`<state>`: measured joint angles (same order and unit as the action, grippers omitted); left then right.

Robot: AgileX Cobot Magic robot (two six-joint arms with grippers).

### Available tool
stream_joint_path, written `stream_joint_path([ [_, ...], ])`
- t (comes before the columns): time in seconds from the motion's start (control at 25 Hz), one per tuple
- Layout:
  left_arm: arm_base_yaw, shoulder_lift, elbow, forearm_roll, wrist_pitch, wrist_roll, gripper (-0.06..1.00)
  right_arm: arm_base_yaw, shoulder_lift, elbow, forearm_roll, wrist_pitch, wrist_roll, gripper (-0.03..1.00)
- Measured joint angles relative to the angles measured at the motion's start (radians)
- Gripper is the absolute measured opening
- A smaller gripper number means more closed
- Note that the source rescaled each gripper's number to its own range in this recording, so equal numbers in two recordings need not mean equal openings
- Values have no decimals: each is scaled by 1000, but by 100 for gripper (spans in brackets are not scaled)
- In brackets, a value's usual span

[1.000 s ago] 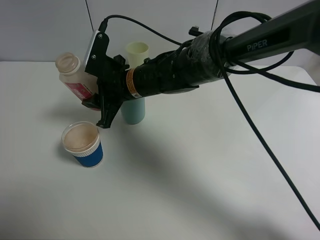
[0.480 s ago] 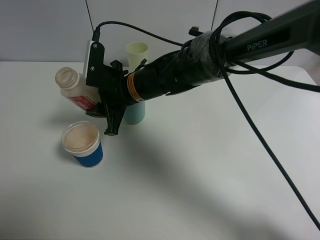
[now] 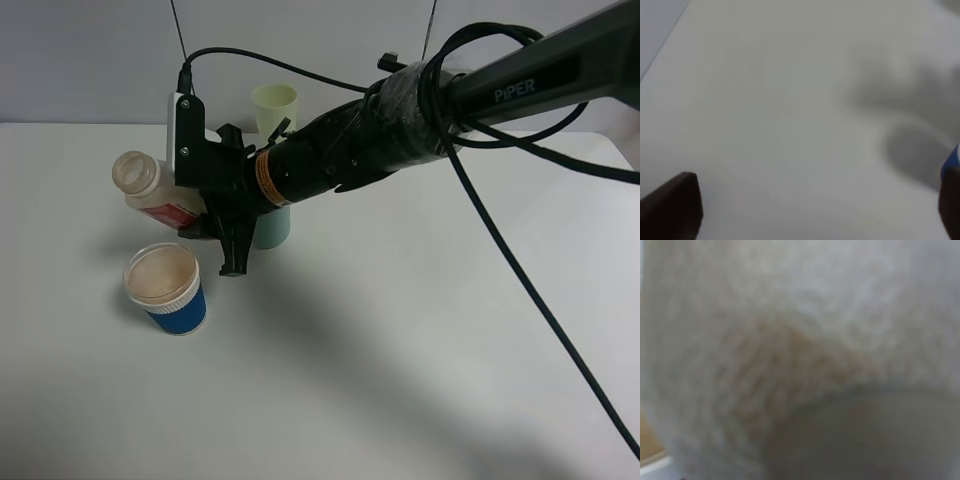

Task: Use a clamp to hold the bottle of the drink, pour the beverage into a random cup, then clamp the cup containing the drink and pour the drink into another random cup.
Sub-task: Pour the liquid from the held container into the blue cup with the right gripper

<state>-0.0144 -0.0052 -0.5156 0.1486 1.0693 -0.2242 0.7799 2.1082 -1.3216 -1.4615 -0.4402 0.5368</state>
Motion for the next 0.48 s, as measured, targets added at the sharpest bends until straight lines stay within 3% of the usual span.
stream_joint_path([
  [0.48, 0, 0, 0, 0, 0, 0, 88, -8, 0, 0, -61, 56, -13, 1],
])
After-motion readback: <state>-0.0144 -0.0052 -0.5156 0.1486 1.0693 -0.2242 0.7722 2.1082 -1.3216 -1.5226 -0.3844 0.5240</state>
